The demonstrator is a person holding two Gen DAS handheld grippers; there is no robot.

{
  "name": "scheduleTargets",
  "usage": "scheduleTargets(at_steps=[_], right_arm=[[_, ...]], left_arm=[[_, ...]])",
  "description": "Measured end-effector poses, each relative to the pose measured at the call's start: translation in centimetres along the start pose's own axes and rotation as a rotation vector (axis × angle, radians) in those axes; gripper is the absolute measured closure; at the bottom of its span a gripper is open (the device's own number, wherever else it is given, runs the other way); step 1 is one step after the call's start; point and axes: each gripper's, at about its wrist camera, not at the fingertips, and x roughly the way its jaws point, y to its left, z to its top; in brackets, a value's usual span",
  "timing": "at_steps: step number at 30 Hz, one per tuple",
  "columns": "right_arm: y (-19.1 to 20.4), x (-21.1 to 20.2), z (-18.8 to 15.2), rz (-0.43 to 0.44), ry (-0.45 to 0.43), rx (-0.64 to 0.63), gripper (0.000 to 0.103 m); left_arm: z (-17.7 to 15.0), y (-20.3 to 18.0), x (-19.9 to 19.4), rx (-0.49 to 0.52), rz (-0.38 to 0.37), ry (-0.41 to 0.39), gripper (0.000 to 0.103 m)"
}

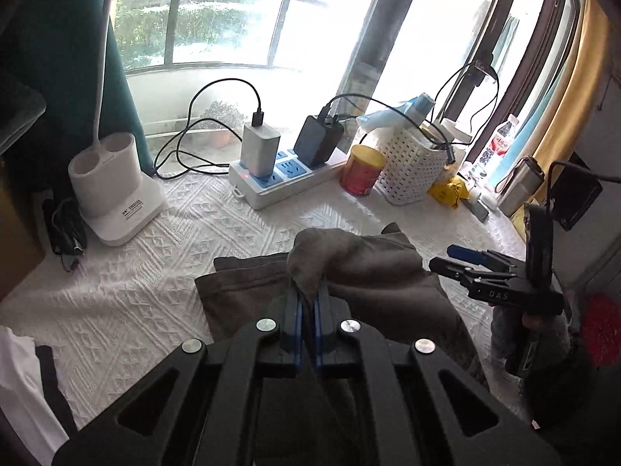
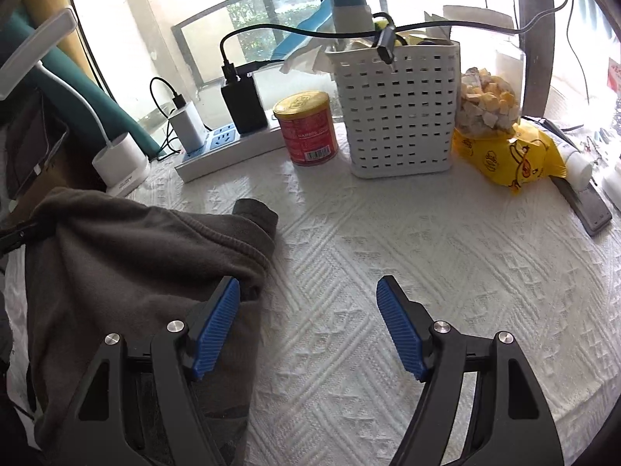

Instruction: Fold small clothes

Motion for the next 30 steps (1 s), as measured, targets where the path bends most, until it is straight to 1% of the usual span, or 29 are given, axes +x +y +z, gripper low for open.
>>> scheduleTargets(at_steps=[1, 2, 4, 5, 6, 8, 9, 10, 12, 14, 15, 17, 19, 20, 23, 27, 30], right_arm=[[0.1, 0.3, 0.2, 0.022, 0.004, 0.008, 0.027], [0.2, 0.7, 0.4, 0.039, 0.012, 0.016, 0.032], [0.5, 1.6, 0.9, 0.060, 0.029, 0.023, 0.034], [0.6, 1.9, 1.1, 0.069, 0.036, 0.025, 0.036], [0.6, 2.3, 1.2, 0.077, 0.042, 0.029, 0.042], [0.6, 3.2, 1.5, 0.109, 0.070, 0.045, 0.045], [0.6, 3.6, 1.5, 0.130, 0.085, 0.055, 0.050], [0.7, 4.1, 1.5, 0.144, 0.103, 0.061, 0.051], [1.3, 4.3, 1.5, 0.137, 0.110, 0.051, 0.052], [1.6, 4.5, 1.4, 0.165, 0.129, 0.063, 0.053], [1.6, 4.6, 1.5, 0.179, 0.131, 0.074, 0.058], [1.8, 5.2, 1.5, 0.217, 0.149, 0.092, 0.071], [1.7, 5.7, 1.9, 0.238, 0.144, 0.113, 0.074], [1.6, 5.9, 2.2, 0.255, 0.141, 0.126, 0.078], [1.3, 6.1, 3.4, 0.295, 0.120, 0.152, 0.079], [1.9, 6.7, 4.7, 0.295, 0.119, 0.126, 0.079], [2.3, 7.7, 4.9, 0.270, 0.135, 0.106, 0.079]], left_arm=[[-0.2, 0.3, 0.3, -0.008, 0.002, 0.008, 0.100], [-0.5, 0.6, 0.6, -0.012, 0.005, 0.016, 0.100], [-1.1, 1.3, 1.1, -0.033, 0.012, 0.023, 0.100], [-1.4, 1.8, 1.2, -0.047, 0.014, 0.026, 0.100], [-1.6, 2.2, 1.1, -0.059, 0.017, 0.026, 0.100], [-1.9, 2.9, 1.1, -0.071, 0.021, 0.028, 0.100], [-2.0, 3.1, 1.0, -0.074, 0.024, 0.030, 0.100], [-2.2, 3.3, 1.0, -0.079, 0.027, 0.032, 0.100], [-2.4, 3.7, 1.1, -0.087, 0.032, 0.038, 0.100], [-2.7, 3.8, 1.2, -0.085, 0.040, 0.042, 0.100], [-2.8, 3.8, 1.3, -0.083, 0.044, 0.045, 0.100], [-3.0, 4.0, 1.9, -0.086, 0.047, 0.054, 0.100], [-3.2, 3.9, 2.5, -0.080, 0.054, 0.067, 0.100], [-3.2, 3.8, 2.7, -0.074, 0.059, 0.070, 0.100], [-3.1, 3.2, 2.8, -0.050, 0.060, 0.069, 0.100], [-2.8, 3.4, 2.8, -0.051, 0.063, 0.064, 0.100], [-2.9, 3.9, 2.9, -0.064, 0.076, 0.065, 0.100]])
